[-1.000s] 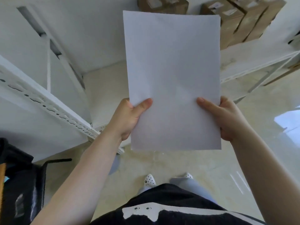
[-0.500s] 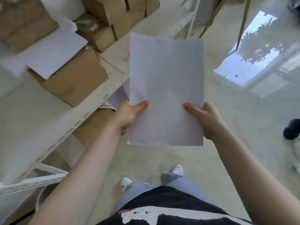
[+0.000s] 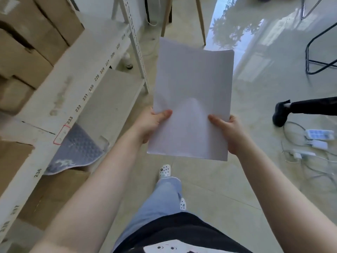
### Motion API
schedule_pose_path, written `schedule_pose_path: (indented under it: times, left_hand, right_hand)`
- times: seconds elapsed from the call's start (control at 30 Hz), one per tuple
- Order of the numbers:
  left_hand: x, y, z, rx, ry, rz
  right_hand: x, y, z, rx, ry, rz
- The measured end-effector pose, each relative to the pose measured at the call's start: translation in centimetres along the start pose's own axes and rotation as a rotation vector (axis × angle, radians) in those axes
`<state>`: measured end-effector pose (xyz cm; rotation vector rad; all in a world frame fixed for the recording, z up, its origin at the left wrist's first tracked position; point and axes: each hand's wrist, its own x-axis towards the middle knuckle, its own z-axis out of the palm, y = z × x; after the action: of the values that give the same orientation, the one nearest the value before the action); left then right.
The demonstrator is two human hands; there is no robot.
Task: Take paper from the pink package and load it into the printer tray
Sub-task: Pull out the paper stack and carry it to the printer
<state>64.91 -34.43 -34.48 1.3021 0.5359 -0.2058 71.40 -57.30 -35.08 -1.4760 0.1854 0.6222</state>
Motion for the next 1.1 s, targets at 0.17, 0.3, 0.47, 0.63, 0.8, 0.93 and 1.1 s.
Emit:
schedule_pose_path:
  times: [0.17,0.3,0.47,0.63,0.8,0.93,1.1]
  left_hand:
    - [9.9,3.3,3.2,0.059,-0.065,-0.030]
    - [18.5,6.9,5.9,0.074,-0.142,-0.078]
    - [28.0,12.3,10.5,0.123,-0.210,-0.112]
    - [36.8,16.4,15.9,0.165,-0.264,-0.115]
    - [45.2,18.7,21.8,0.207,-0.252,-0.114]
    - [51.8,21.3,27.4,0.231,-0.248,-0.130]
    - [59.8,25.3,33.8,0.223,-0.248,-0.129]
  right_hand:
    - [7.7,-2.9,-3.4,0.012,0.112,0.014]
    - [14.2,-6.5,-5.9,0.026,0.180,0.015]
    - [21.4,-11.8,-9.6,0.041,0.268,0.013]
    - [28.5,-16.3,-14.7,0.080,0.312,0.007]
    - [36.1,-19.6,-20.7,0.112,0.324,-0.004]
    - [42.1,-23.3,-26.3,0.131,0.313,0.015]
    - [49.6,-29.2,-32.8,0.146,0.282,0.009]
